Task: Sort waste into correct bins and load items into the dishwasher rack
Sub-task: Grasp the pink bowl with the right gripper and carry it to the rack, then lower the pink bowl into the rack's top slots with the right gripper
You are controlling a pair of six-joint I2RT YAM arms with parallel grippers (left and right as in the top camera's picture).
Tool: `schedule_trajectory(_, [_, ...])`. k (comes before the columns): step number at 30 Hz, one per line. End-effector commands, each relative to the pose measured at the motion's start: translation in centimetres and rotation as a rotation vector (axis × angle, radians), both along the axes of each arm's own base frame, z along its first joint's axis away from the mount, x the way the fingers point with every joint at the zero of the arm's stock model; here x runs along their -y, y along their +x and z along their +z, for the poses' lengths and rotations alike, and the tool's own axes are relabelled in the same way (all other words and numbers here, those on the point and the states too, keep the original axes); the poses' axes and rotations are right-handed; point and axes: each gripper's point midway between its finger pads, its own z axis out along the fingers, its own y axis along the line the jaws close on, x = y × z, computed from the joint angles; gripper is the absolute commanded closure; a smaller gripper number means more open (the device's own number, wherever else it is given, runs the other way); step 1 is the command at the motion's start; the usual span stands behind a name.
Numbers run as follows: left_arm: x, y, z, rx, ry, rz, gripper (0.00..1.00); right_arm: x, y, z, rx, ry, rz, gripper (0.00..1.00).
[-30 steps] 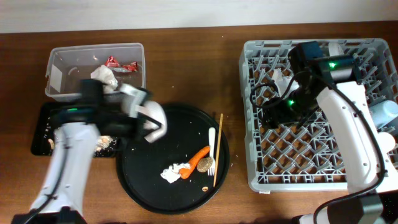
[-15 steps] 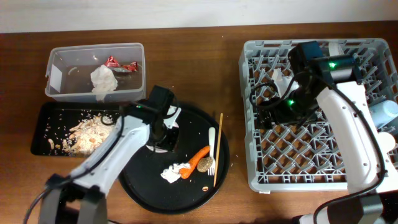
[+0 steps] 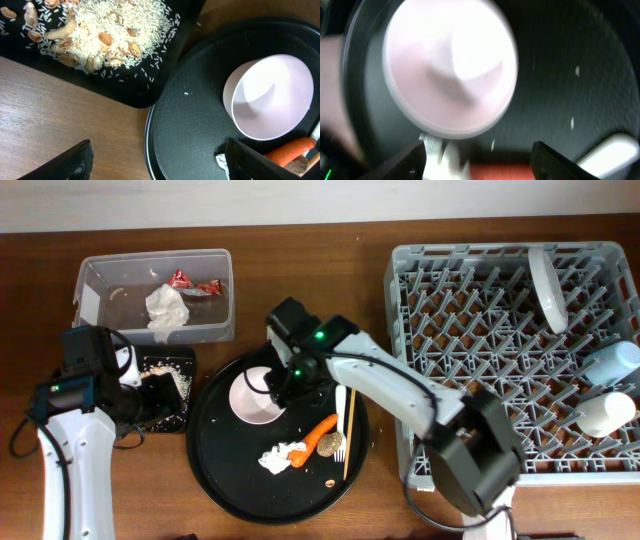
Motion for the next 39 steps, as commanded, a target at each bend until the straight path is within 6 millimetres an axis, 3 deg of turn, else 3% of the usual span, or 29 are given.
schedule_trajectory(1, [0.0, 0.1, 0.4, 0.016, -0.007, 0.016, 0.16, 0.2, 1.4, -4.8, -0.016, -0.082, -0.090, 0.30])
schedule_trajectory(3, [-0.1, 0.2, 0.4, 0.018, -0.006, 0.016, 0.16, -0.6, 1.3, -7.0, -0.060, -0.066, -0.093, 0.36])
schedule_trajectory(5, [0.0, 0.1, 0.3, 0.016, -0.006, 0.015, 0.16, -0.6, 1.3, -7.5, -0.066, -0.066, -0.091, 0.78])
schedule_trajectory(6, [0.0, 0.1, 0.3, 0.014, -0.007, 0.016, 0.16, -0.3, 1.5, -6.9, -0.062, -0.070, -0.089, 0.93])
schedule_trajectory(8, [0.0, -0.1, 0.0, 0.004, -0.010, 0.016, 0.16, 1.6, 2.7, -4.7, -0.023, -0.116, -0.129, 0.96])
schedule_trajectory(10, [0.0, -0.1, -0.2, 0.006, -0.009, 0.016, 0.16, 7.6, 6.6, 2.9, 0.180, -0.256, -0.209, 0.96])
schedule_trajectory(12, [0.0, -0.1, -0.2, 0.006, -0.009, 0.016, 0.16, 14.3, 8.9, 9.8, 0.372, -0.393, -0.355, 0.96])
schedule_trajectory(15, [0.0, -0.1, -0.2, 0.007, -0.009, 0.016, 0.16, 28.0, 10.3, 20.8, 0.726, -0.702, -0.732, 0.96])
schedule_trajectory(16, [0.0, -0.1, -0.2, 0.007, -0.009, 0.015, 0.16, 32.0, 9.8, 23.6, 0.817, -0.842, -0.849, 0.96])
schedule_trajectory(18, [0.0, 0.0, -0.2, 0.008, -0.009, 0.015, 0.16, 36.9, 8.6, 27.0, 0.946, -1.080, -1.024, 0.96])
schedule_trajectory(19, [0.0, -0.1, -0.2, 0.007, -0.010, 0.015, 0.16, 38.2, 8.6, 27.4, 0.958, -1.124, -1.067, 0.96])
schedule_trajectory(24, [0.2, 0.0, -0.1, 0.009, -0.017, 0.013, 0.16, 42.5, 10.3, 26.1, 0.949, -1.216, -1.202, 0.96])
schedule_trajectory(26, [0.6, 0.1, -0.1, 0.016, -0.044, 0.006, 0.16, 42.1, 11.6, 23.8, 0.911, -1.242, -1.154, 0.96])
schedule_trajectory(28, [0.6, 0.1, -0.1, 0.017, -0.043, 0.006, 0.16, 41.7, 13.3, 19.9, 0.835, -1.320, -1.047, 0.96])
schedule_trajectory(33, [0.5, 0.4, 0.0, 0.031, -0.039, 0.006, 0.16, 40.9, 15.4, 12.5, 0.701, -1.357, -0.908, 0.96])
schedule_trajectory(39, [0.5, 0.4, 0.0, 0.031, -0.039, 0.006, 0.16, 39.6, 15.7, 9.2, 0.648, -1.287, -0.885, 0.96])
